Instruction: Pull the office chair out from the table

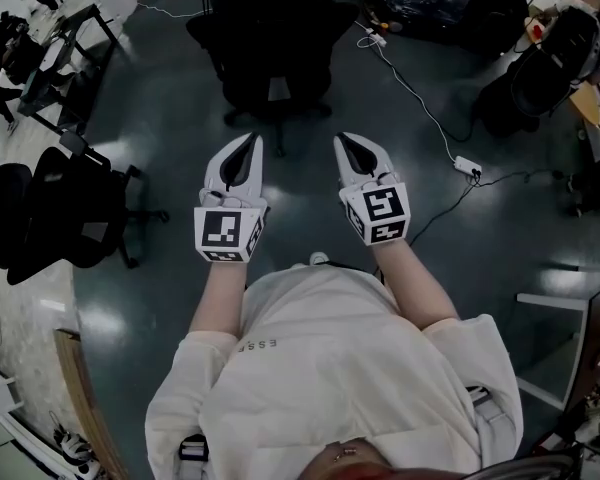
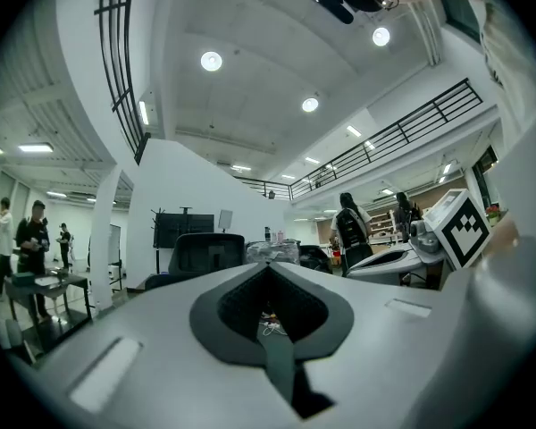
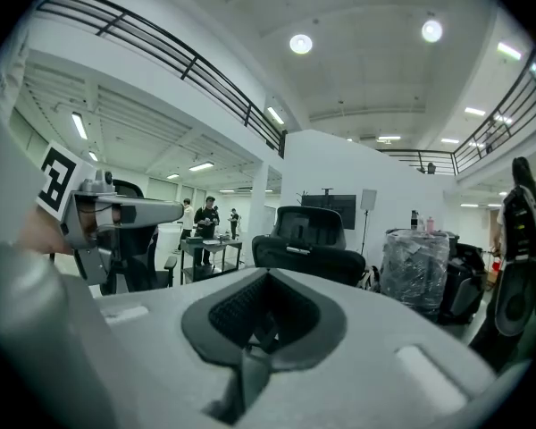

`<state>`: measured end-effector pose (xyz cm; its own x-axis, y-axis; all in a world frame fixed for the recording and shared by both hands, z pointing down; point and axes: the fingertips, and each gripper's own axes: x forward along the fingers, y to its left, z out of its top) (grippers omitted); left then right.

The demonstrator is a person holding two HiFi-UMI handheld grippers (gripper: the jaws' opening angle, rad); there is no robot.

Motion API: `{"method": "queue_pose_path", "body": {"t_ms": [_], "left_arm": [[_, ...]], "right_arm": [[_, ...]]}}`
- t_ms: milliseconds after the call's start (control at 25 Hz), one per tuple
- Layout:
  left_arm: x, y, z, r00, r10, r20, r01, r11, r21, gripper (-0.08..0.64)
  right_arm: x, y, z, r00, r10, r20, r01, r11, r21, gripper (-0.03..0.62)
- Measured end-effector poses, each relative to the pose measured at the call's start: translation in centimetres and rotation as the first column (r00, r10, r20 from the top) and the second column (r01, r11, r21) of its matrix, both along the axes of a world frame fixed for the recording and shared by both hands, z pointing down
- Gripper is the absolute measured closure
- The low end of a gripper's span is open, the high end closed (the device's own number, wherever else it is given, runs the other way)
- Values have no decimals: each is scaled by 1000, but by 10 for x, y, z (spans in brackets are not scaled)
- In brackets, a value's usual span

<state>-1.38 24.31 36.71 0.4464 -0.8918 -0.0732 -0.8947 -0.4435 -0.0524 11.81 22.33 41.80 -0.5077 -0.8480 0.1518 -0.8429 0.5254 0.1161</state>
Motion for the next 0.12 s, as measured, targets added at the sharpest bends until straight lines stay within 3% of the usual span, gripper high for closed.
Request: {"method": "queue_pose_path", "body": {"t_ms": [120], "left_arm": [[-2,2,0,1000,5,0,-5,1000,3,543]], "right_arm": [[0,0,0,1000,11,-3,-11,1000,8,601]]}}
